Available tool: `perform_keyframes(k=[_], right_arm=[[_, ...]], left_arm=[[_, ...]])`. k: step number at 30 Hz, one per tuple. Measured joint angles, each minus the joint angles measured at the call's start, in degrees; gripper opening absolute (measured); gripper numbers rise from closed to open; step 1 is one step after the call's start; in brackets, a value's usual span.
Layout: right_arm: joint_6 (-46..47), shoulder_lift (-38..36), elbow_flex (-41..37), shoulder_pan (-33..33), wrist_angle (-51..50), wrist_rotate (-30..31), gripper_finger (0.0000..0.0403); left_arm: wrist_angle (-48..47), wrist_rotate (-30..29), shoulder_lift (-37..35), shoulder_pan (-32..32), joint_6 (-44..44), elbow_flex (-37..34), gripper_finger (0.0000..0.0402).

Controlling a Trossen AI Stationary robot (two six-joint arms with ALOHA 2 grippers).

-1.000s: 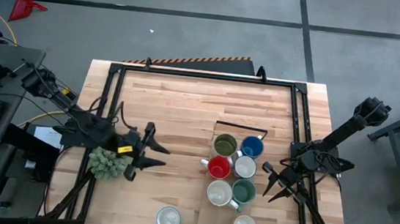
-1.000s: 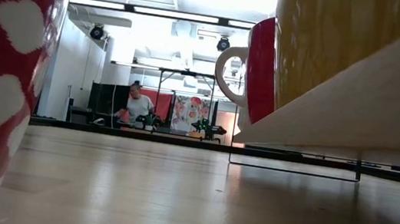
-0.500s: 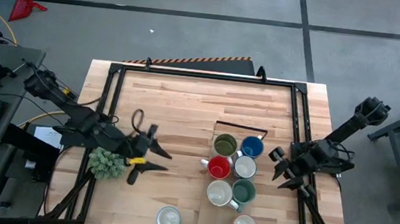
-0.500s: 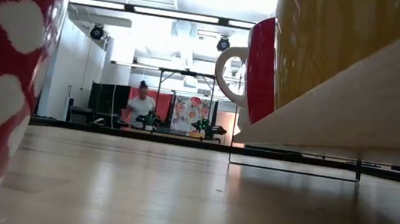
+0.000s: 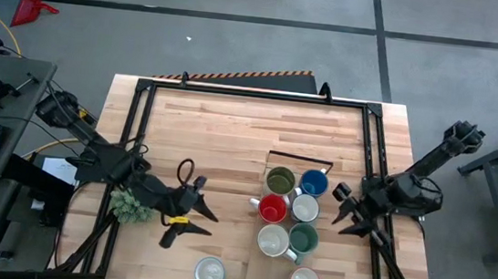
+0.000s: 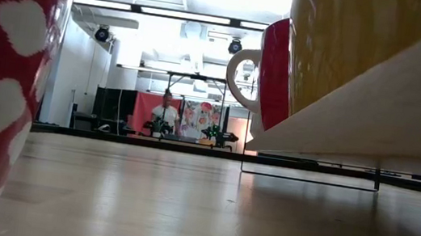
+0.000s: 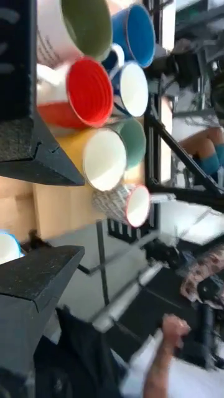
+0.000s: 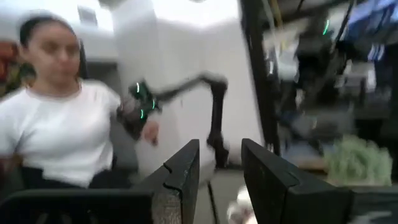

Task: Place coffee mugs
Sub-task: Put the red and white mug on the shelf

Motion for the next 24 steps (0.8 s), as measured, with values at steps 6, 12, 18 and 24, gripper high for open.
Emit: perform_keyframes(k=[6, 12, 18, 24], right_arm=[[7.29, 0.20, 19.41, -0.01, -40.00, 5.88, 0.0108], [4.37, 4.28, 35.92, 0.01, -57.06, 3.34, 0.0108], [4.29, 6.80, 40.90, 0.02, -63.04, 3.30, 0.0108], [7.51, 6.54, 40.00, 0.03, -64.31, 2.88, 0.0108]], left_arm=[[-2.61, 1.95, 0.33, 0.04, -4.15, 0.07, 0.0154], [-5.53, 0.60, 1.76, -0.40, -4.99, 0.06, 0.0154], [-9.58, 2.33, 9.10, -0.05, -2.50, 5.40, 0.0154], [-28.56, 6.35, 17.13, -0.05, -2.28, 16.15, 0.0154]])
